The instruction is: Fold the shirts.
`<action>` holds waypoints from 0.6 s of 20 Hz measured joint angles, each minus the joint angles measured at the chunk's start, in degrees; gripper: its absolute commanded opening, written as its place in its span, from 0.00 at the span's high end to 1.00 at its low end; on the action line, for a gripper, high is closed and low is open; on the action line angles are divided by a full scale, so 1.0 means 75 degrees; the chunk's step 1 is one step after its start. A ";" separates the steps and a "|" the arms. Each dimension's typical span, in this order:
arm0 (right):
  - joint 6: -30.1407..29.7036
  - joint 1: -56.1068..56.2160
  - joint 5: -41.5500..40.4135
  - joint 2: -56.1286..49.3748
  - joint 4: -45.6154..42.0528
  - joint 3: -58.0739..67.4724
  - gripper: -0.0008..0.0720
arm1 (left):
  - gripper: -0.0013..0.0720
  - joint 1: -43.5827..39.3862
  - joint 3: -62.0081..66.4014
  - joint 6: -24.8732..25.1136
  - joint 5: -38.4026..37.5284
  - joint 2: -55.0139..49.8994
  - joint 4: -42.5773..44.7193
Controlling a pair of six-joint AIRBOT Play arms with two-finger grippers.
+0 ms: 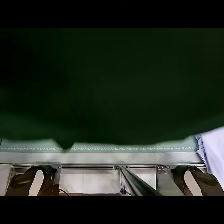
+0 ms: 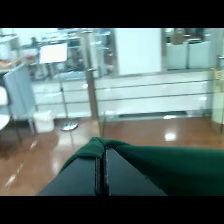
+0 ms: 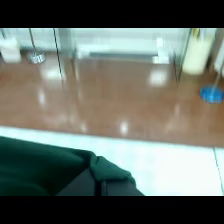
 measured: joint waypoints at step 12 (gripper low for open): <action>-0.0650 0.0009 -0.1798 -0.0816 0.0935 -0.5085 0.95 | 0.96 -0.0740 -0.3348 -0.1209 0.0134 -0.2200 0.0297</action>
